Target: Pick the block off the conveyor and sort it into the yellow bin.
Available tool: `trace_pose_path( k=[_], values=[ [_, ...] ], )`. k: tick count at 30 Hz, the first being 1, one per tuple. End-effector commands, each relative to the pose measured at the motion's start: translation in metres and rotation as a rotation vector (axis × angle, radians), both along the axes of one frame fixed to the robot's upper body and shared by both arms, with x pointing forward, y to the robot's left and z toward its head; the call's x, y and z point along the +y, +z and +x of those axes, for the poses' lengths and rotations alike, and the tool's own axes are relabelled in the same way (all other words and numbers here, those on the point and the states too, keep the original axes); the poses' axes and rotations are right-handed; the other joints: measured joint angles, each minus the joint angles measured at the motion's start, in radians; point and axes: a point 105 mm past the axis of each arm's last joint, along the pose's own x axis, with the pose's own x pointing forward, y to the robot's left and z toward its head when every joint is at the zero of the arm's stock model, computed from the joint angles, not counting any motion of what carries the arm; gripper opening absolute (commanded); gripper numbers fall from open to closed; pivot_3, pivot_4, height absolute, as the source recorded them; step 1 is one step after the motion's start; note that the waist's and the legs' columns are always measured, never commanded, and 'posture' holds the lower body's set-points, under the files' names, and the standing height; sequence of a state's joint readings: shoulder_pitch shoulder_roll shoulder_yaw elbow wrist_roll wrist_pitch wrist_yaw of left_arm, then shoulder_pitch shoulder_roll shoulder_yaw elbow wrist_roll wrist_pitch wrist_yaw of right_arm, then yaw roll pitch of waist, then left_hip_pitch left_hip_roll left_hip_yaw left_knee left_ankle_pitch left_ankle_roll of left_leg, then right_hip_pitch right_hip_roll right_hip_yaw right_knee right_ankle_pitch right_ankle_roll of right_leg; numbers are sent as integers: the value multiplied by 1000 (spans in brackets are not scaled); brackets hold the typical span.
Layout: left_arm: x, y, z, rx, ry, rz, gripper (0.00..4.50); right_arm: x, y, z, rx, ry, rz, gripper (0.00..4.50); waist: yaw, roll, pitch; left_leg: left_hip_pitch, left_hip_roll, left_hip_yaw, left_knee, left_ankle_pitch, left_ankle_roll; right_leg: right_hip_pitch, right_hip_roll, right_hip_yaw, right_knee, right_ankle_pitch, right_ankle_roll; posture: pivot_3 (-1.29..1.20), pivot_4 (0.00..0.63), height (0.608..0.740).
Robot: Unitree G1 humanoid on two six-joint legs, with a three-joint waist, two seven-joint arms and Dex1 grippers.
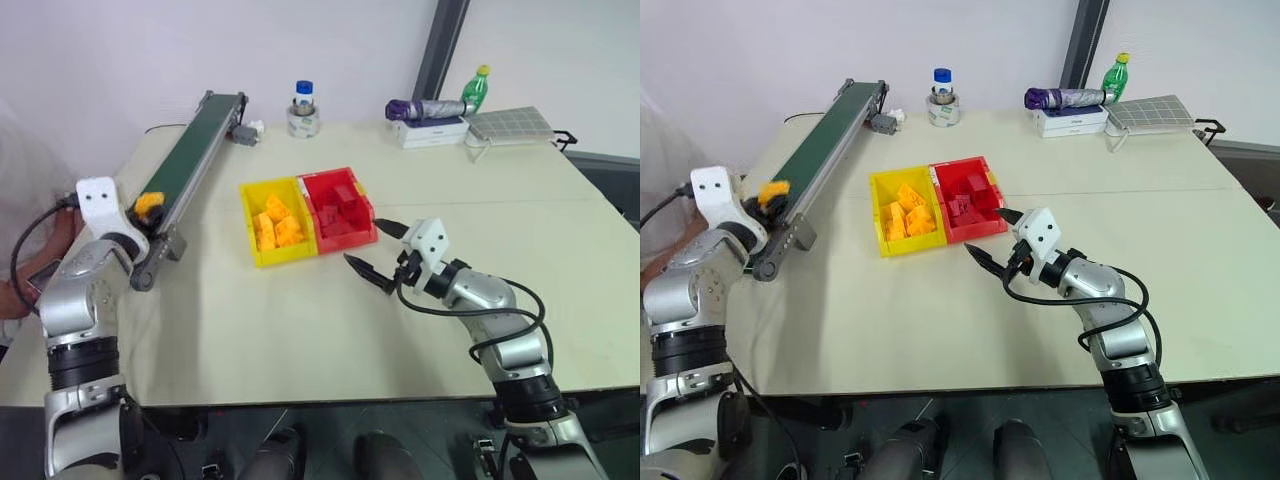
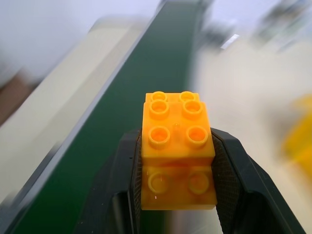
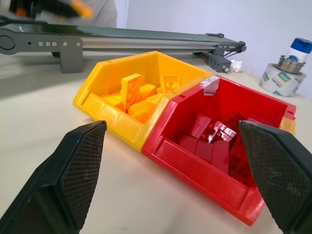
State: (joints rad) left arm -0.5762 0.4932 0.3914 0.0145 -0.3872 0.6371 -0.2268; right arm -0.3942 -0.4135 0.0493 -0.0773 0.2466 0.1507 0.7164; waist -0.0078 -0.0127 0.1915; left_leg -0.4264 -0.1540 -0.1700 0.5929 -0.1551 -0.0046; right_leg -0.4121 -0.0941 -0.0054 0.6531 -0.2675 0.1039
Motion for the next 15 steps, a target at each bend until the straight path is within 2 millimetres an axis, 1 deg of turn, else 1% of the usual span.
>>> trace_pose_path(
  k=[1, 4, 8, 11, 13, 15],
  values=[
    [-44, 32, -3, -124, -190, 75, 1337, 3, 14, -4, -59, 17, 10, 4500, 0, 0, 0, 0, 0, 0, 0, 0, 0, 0, 0, 0, 0, 0, 0, 0, 150, 740],
    [-73, 27, 8, -109, -265, 75, 1337, 3, 15, -3, -61, 17, 12, 4500, -2, 0, 0, 1, 0, 0, 0, 0, 0, 0, 0, 0, 0, 1, -1, 0, 150, 740],
    [-106, 12, 30, -62, -286, 9, 1337, 2, 17, -3, -72, 7, 7, 4500, -2, 0, 0, 1, 0, 0, 1, 0, 0, 1, 0, 0, 0, 1, 0, 0, 150, 740],
    [-120, 3, 39, -38, -277, -53, 1337, 1, 20, -4, -80, 0, 14, 4500, -6, 0, 0, 1, 0, 1, 1, 0, 1, 1, 0, 0, 0, 1, 1, 0, 150, 740],
    [-129, 1, 42, -42, -297, -65, 1337, 0, 20, -5, -80, -4, 13, 4500, -7, 0, 0, 0, 0, 1, 1, 0, 1, 0, 1, 0, 0, 2, 1, 0, 150, 740],
    [-133, 0, 46, -48, -287, -84, 2361, -3, 19, -6, -78, -9, 10, 4500, -5, 0, 0, 0, 1, 1, 1, 0, 1, 0, 2, 0, 0, 2, 1, 0, 150, 740]
  ],
)
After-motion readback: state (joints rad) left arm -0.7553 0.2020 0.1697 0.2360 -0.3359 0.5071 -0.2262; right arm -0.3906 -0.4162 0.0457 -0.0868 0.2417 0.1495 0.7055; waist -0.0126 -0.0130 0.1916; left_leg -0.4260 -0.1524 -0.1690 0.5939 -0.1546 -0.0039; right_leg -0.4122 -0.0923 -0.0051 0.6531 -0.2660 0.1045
